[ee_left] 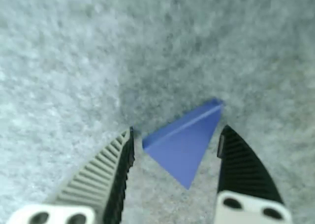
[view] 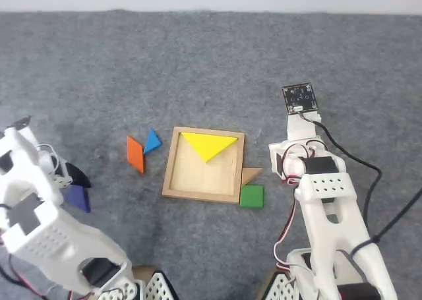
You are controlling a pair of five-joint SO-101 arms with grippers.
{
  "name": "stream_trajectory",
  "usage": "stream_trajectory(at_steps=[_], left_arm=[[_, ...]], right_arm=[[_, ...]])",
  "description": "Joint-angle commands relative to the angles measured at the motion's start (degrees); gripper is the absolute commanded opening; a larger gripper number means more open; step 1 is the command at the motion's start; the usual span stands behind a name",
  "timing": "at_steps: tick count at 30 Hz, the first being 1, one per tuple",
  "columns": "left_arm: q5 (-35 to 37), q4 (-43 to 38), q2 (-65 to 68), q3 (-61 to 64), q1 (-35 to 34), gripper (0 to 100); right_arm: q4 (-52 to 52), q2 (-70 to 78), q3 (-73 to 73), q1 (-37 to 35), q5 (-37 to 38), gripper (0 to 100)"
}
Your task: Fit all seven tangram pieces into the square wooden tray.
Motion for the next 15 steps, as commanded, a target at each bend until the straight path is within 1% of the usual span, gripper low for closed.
stream_trajectory(at_steps=[1,6,11,15], left_arm=[[-2.02,-4.22,-0.44,1.54,0.26,27],[-2.81,-4.31,-0.53,3.47,0.79,27],[-2.81,-1.67,-0.97,3.82,0.79,27],[-2.46,-1.41,-0.88,3.91,0.79,22]], right_arm=[[0.40,-2.42,-0.53,-0.13,0.53,6.2],[0.40,-2.42,-0.53,-0.13,0.53,6.2],[0.48,-2.42,-0.53,-0.13,0.53,6.2],[0.48,-2.42,-0.53,-0.13,0.53,6.2]])
